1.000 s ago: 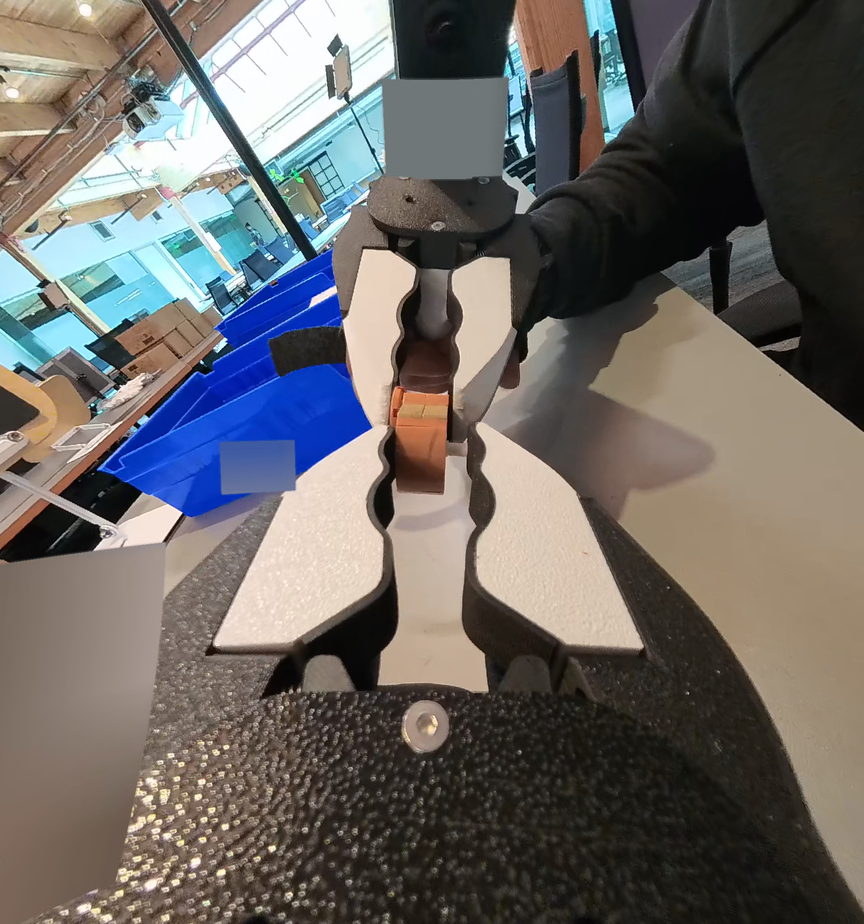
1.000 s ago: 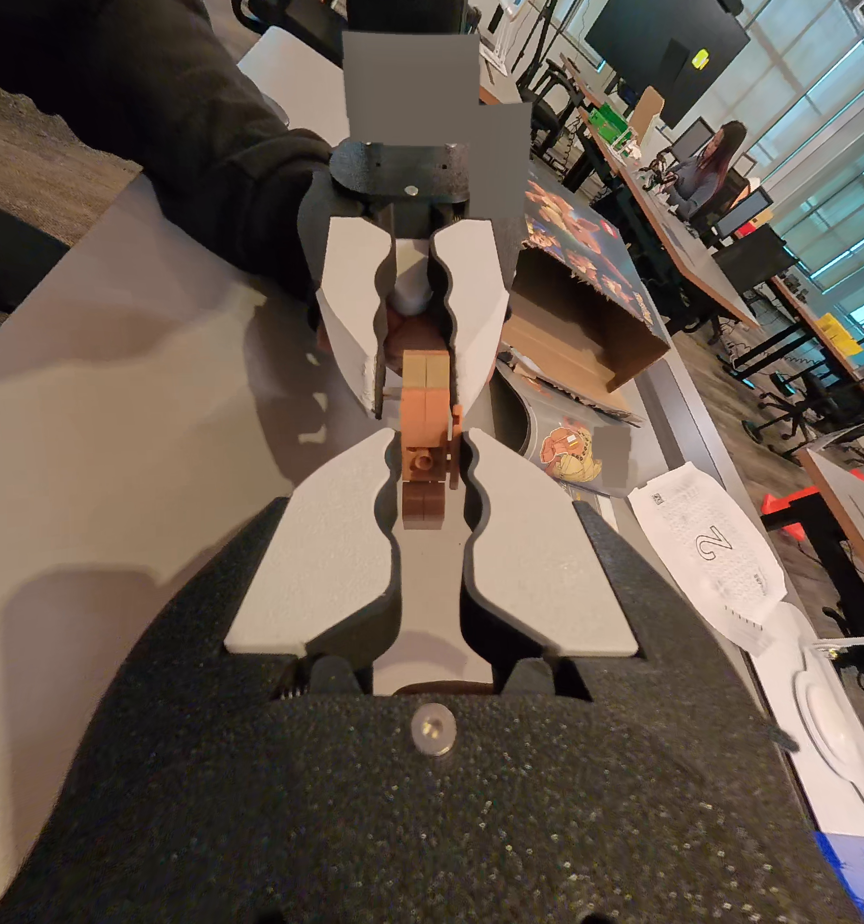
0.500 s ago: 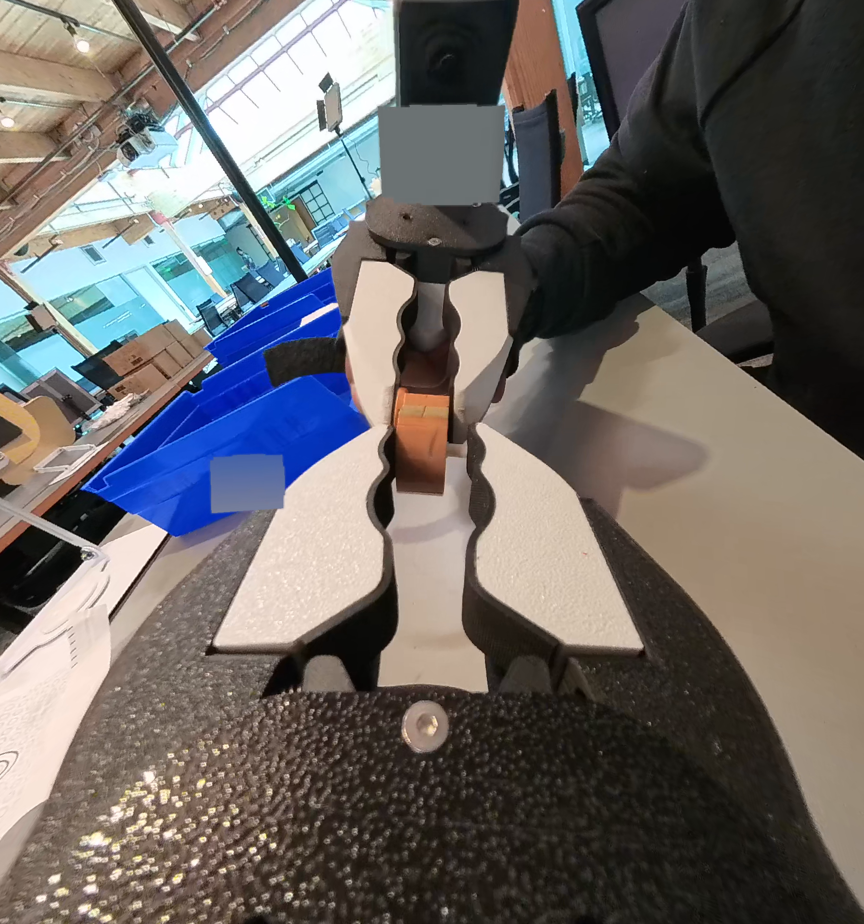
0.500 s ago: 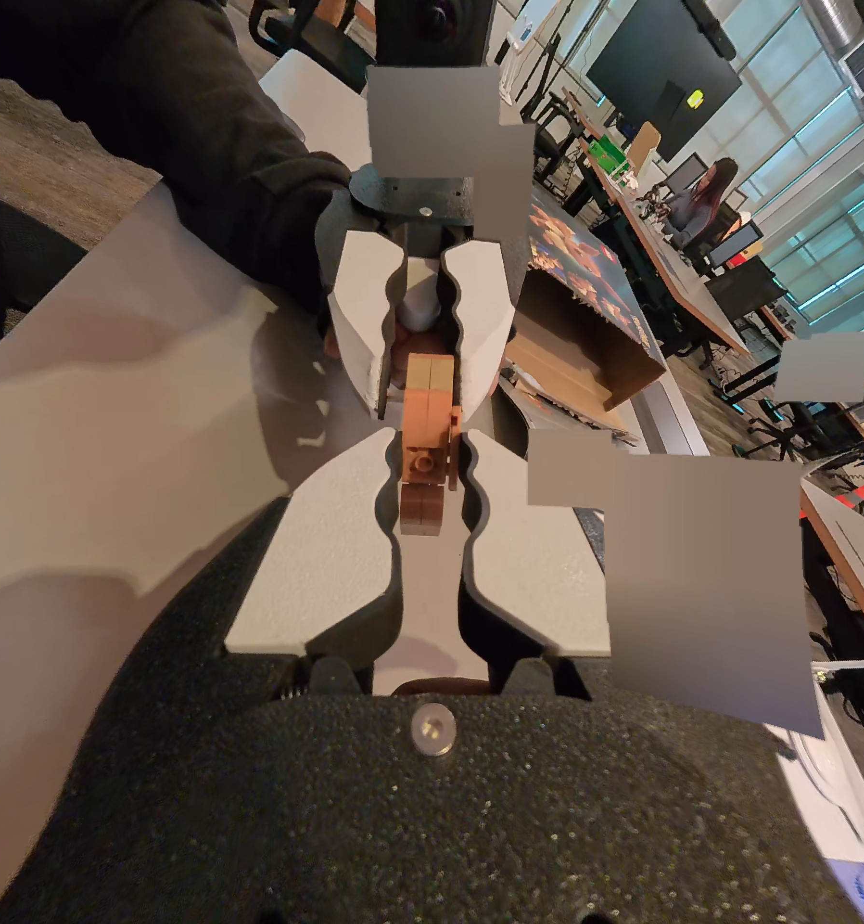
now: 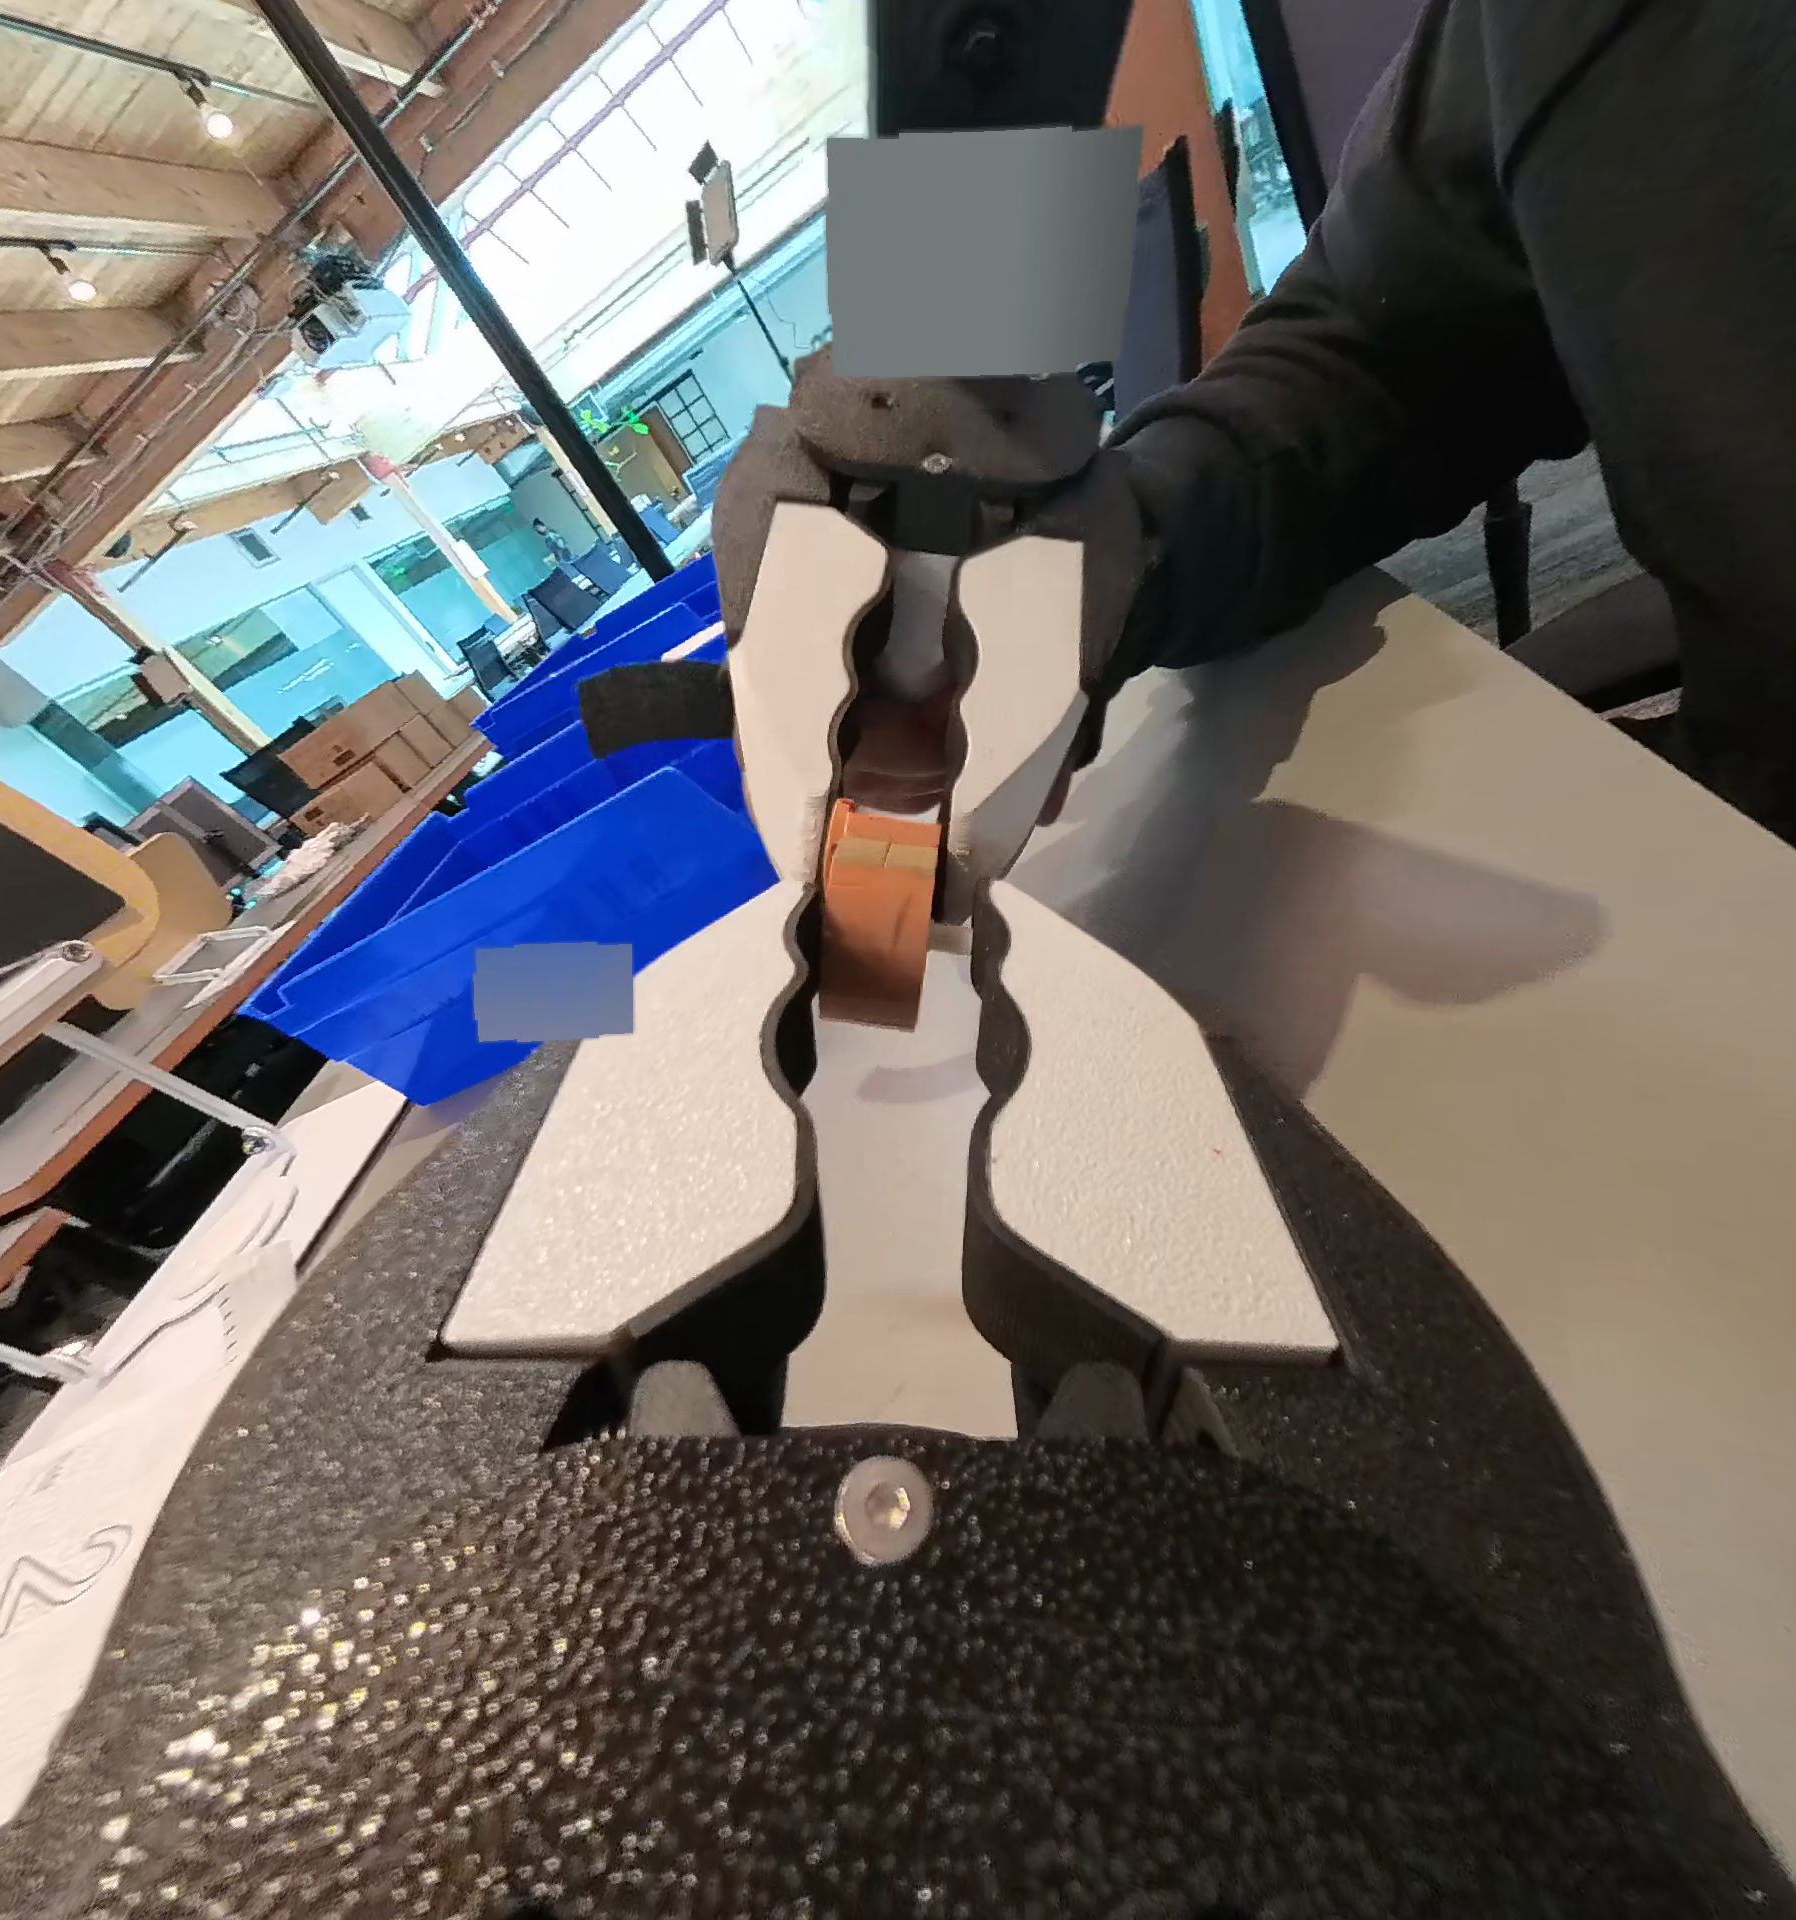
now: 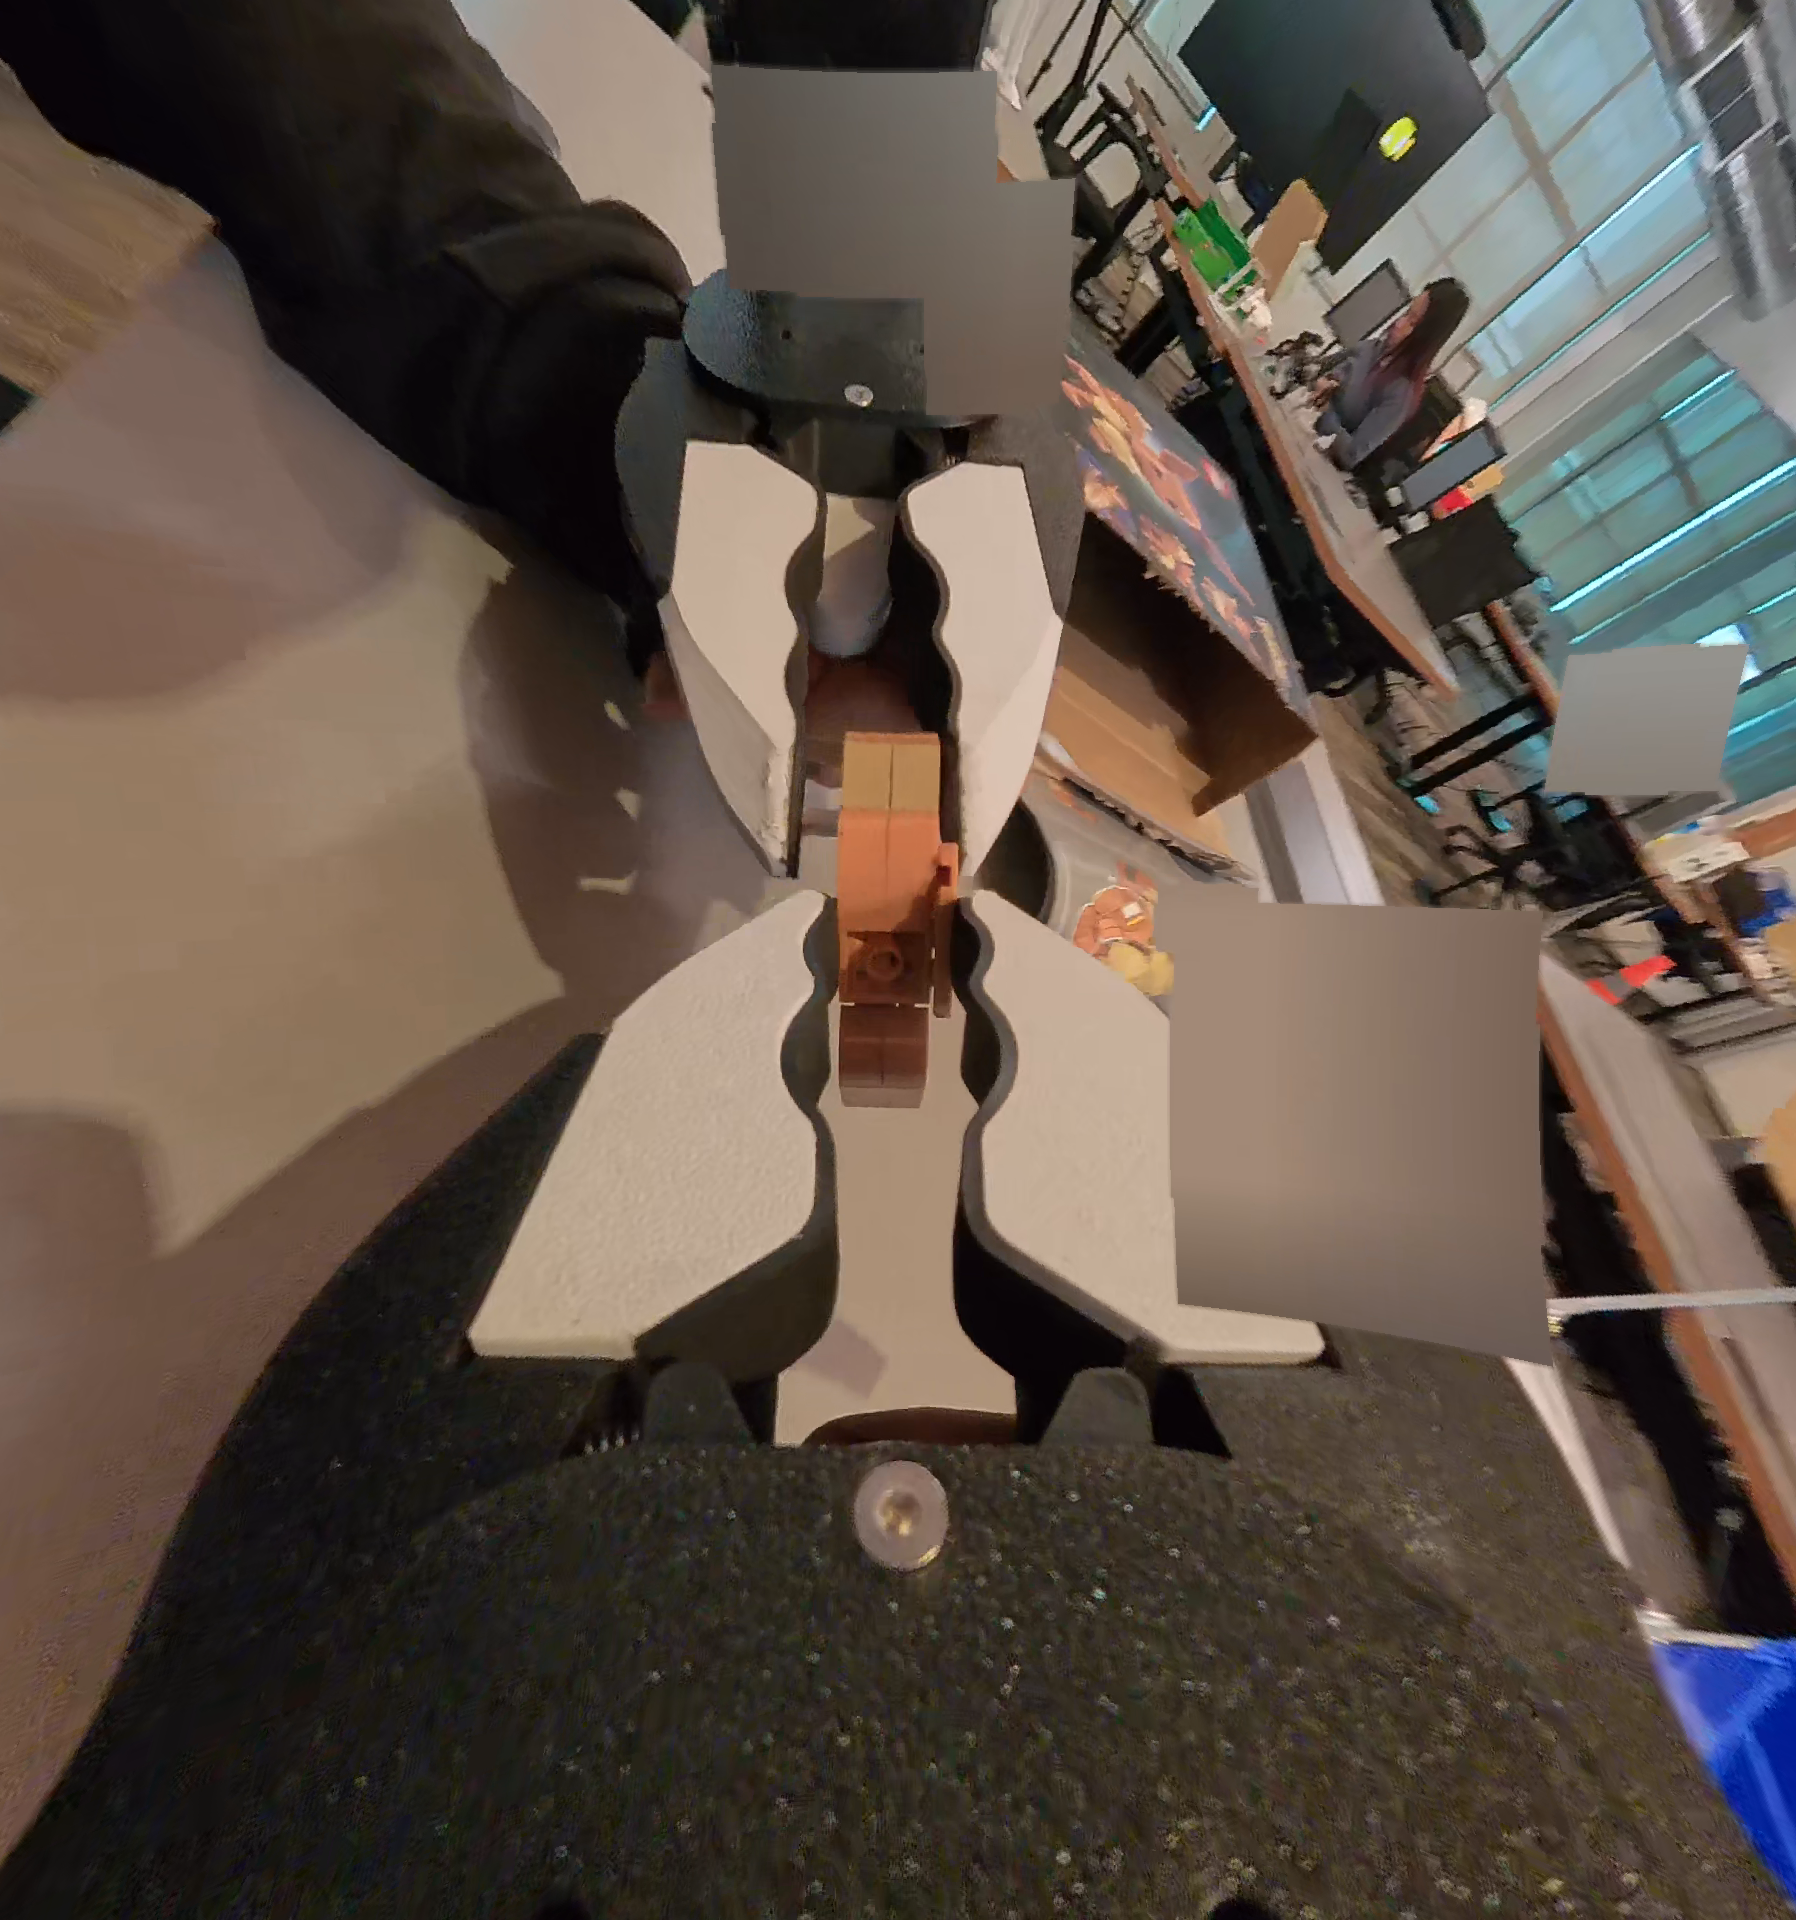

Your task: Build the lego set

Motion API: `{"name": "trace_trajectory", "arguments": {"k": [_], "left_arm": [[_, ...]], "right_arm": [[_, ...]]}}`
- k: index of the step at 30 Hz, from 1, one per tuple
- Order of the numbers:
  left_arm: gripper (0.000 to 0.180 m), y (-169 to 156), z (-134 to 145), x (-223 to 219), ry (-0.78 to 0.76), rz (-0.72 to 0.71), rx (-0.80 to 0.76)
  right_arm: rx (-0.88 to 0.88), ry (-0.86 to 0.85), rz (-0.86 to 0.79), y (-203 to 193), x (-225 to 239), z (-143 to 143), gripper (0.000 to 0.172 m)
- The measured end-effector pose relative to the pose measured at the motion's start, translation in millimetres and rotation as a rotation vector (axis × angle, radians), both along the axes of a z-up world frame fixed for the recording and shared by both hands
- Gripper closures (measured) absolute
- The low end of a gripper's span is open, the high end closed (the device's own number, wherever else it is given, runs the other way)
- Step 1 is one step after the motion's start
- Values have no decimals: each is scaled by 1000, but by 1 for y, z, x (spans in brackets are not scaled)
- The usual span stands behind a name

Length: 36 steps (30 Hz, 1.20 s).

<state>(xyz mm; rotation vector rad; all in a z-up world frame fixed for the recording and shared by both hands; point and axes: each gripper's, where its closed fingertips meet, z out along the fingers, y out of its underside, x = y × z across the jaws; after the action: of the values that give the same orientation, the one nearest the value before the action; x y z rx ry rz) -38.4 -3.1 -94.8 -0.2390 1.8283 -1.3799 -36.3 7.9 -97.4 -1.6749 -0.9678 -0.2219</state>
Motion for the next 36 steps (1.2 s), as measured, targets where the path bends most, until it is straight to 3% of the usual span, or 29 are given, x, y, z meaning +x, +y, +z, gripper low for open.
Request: {"name": "trace_trajectory", "arguments": {"k": [5,9,13,19,28,36], "left_arm": [[153,4,5,6,29,25,-92],[139,8,10,12,164,23,-257],[128,9,4,19,290,42,-326],[143,5,5,18,333,10,-409],[144,7,11,13,159,50,-258],[144,13,11,15,117,93,-223]], "right_arm": [[180,-319,-108,5,13,1,152],[319,-547,-180,8,20,6,152],[396,-612,-210,8,21,13,152],[452,-704,-197,8,14,10,152],[516,-661,-219,9,12,18,143],[507,-664,-195,5,15,17,146]]}}
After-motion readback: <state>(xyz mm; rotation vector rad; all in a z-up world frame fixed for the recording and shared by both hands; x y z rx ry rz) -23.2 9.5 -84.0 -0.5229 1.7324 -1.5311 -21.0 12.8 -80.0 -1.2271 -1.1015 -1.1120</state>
